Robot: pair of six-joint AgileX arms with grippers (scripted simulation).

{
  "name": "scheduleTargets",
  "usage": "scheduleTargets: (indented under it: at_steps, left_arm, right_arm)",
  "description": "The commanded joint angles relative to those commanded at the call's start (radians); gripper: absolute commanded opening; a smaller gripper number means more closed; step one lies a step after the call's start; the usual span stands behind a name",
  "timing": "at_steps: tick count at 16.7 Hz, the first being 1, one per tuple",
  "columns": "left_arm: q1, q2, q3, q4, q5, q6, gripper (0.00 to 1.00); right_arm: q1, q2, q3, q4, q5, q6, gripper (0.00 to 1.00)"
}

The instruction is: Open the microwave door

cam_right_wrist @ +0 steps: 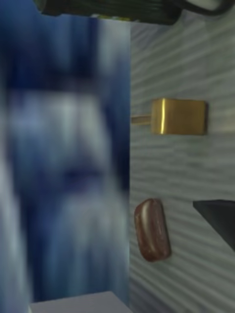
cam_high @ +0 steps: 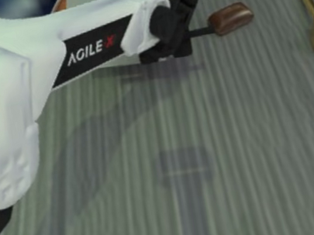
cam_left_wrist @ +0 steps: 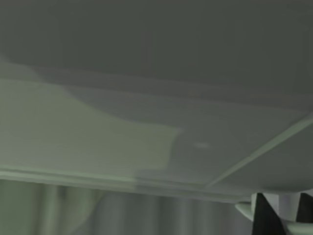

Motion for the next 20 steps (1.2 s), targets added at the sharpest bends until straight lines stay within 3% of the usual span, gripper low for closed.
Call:
scheduleTargets:
  at_steps: [20]
  left_arm:
    - [-0.004, -0.008, -0.027, 0.015, 0.015, 0.014, 0.0]
  right_arm:
    - [0.0, 0.0, 0.0, 0.0, 0.0, 0.0, 1.0]
